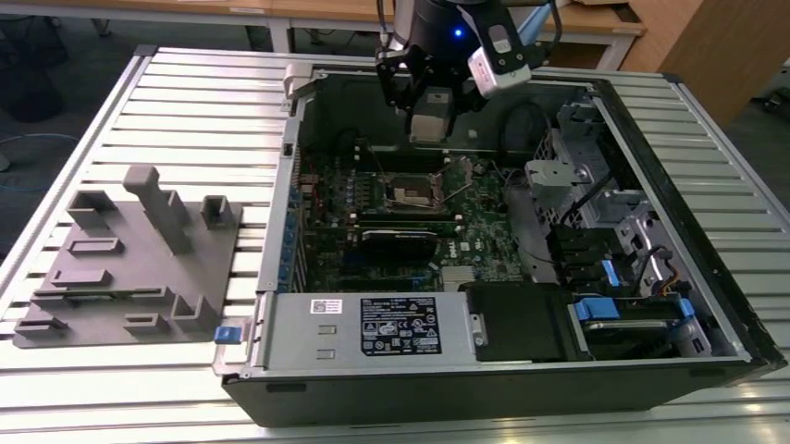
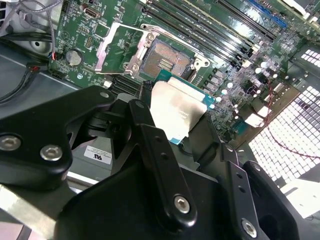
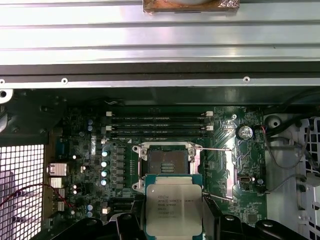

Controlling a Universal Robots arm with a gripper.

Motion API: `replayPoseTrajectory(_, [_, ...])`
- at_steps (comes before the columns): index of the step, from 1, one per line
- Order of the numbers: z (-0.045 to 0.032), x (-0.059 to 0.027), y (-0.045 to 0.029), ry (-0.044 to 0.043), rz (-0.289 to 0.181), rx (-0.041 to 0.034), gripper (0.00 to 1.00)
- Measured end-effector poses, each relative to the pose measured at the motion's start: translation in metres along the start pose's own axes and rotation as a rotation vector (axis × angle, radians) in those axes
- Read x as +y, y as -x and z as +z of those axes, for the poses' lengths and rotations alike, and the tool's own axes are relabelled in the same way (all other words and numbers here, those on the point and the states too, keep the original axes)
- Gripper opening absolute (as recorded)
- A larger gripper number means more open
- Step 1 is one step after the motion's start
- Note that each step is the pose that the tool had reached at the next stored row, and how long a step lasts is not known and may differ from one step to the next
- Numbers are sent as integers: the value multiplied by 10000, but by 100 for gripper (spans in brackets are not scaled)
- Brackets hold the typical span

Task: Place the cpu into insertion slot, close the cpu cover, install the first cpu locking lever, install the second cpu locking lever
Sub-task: 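Place the cpu into insertion slot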

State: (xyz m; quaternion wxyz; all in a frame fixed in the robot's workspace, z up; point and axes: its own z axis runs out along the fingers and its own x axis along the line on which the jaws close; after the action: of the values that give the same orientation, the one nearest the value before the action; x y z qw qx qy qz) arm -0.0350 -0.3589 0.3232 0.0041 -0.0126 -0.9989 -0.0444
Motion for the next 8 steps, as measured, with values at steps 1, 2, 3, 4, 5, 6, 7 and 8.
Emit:
replayPoseTrajectory(1, [1, 0, 0, 0, 0, 0, 54])
replayPoseTrajectory(2, [1, 0, 0, 0, 0, 0, 54])
replayPoseTrajectory(3, [2, 0, 0, 1, 0, -1, 54])
replayPoseTrajectory(4, [5, 0, 0, 3, 0, -2, 54])
replayPoseTrajectory(5, [7, 0, 0, 2, 0, -1, 54])
replayPoseTrajectory(6, [7, -1, 0, 1, 0, 0, 54])
replayPoseTrajectory(7, [10, -1, 0, -1, 0, 0, 54])
replayPoseTrajectory(8, [12, -1, 0, 0, 0, 0, 54])
